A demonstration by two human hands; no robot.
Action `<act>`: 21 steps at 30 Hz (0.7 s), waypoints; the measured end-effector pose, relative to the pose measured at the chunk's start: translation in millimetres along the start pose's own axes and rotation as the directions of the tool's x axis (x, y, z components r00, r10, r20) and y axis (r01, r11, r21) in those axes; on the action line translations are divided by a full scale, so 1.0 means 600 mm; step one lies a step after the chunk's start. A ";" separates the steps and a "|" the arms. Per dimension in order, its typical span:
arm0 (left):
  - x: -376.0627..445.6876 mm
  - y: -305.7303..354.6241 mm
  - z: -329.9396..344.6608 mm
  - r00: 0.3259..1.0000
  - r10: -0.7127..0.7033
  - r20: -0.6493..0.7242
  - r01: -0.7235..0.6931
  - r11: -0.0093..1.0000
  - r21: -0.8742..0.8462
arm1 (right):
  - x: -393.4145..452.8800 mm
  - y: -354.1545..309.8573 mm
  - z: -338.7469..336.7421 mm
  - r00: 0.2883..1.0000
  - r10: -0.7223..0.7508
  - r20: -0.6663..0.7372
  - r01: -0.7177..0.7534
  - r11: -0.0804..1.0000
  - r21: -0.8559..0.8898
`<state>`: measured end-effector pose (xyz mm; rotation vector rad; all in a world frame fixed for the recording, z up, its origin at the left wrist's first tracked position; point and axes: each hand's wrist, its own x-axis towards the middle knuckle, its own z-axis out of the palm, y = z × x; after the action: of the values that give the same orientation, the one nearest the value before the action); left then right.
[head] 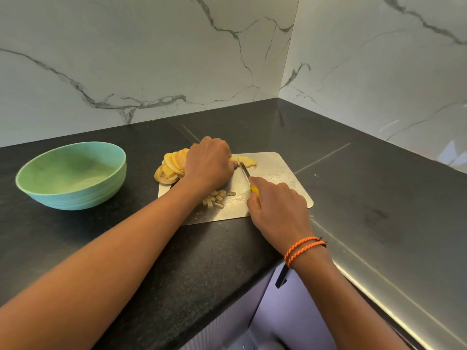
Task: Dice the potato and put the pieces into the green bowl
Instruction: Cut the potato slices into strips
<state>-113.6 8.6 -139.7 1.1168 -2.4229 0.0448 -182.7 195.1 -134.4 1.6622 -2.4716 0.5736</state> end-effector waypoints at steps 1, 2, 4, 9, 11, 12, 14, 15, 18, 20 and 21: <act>0.000 -0.001 0.000 1.000 -0.001 -0.002 0.001 1.000 0.006 | -0.007 0.002 -0.003 1.000 0.003 0.007 -0.003 1.000 0.002; 0.002 -0.002 0.000 1.000 -0.003 0.004 0.003 1.000 0.004 | -0.012 0.003 -0.005 1.000 0.005 0.010 -0.005 1.000 0.005; 0.008 -0.006 -0.002 0.999 -0.012 0.038 0.013 1.000 -0.008 | -0.013 0.001 -0.005 1.000 0.012 -0.009 -0.012 0.999 0.035; 0.015 -0.014 -0.007 0.995 -0.042 0.091 0.047 0.997 -0.056 | 0.020 -0.012 0.005 0.985 0.076 -0.153 -0.057 0.990 0.126; 0.016 -0.017 -0.005 0.995 -0.054 0.086 0.059 0.996 -0.062 | 0.042 -0.017 0.012 0.992 0.077 -0.104 -0.066 0.992 0.107; 0.016 -0.017 -0.004 0.995 -0.056 0.084 0.060 0.997 -0.057 | 0.050 -0.020 0.014 0.995 0.071 -0.076 -0.064 0.994 0.089; 0.016 -0.016 -0.003 0.996 -0.054 0.078 0.059 0.997 -0.059 | 0.059 -0.023 0.015 0.998 0.054 -0.041 -0.052 0.997 0.059; 0.017 -0.016 -0.002 0.996 -0.053 0.073 0.058 0.996 -0.067 | 0.060 -0.023 0.014 0.998 0.047 -0.034 -0.045 0.998 0.050; 0.018 -0.017 0.002 0.997 -0.048 0.057 0.053 0.996 -0.074 | 0.058 -0.023 0.014 0.998 0.026 -0.052 -0.025 0.999 0.021; 0.017 -0.017 0.004 0.998 -0.048 0.049 0.051 0.996 -0.078 | 0.057 -0.026 0.016 0.997 0.013 -0.070 -0.012 1.000 0.013; 0.016 -0.016 0.004 0.998 -0.049 0.048 0.053 0.995 -0.082 | 0.057 -0.026 0.016 0.998 0.011 -0.065 -0.010 1.000 0.010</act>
<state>-113.2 -5.2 -139.2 1.1530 -2.4113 -0.0980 -180.6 156.7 -129.5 1.6086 -2.4370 0.6316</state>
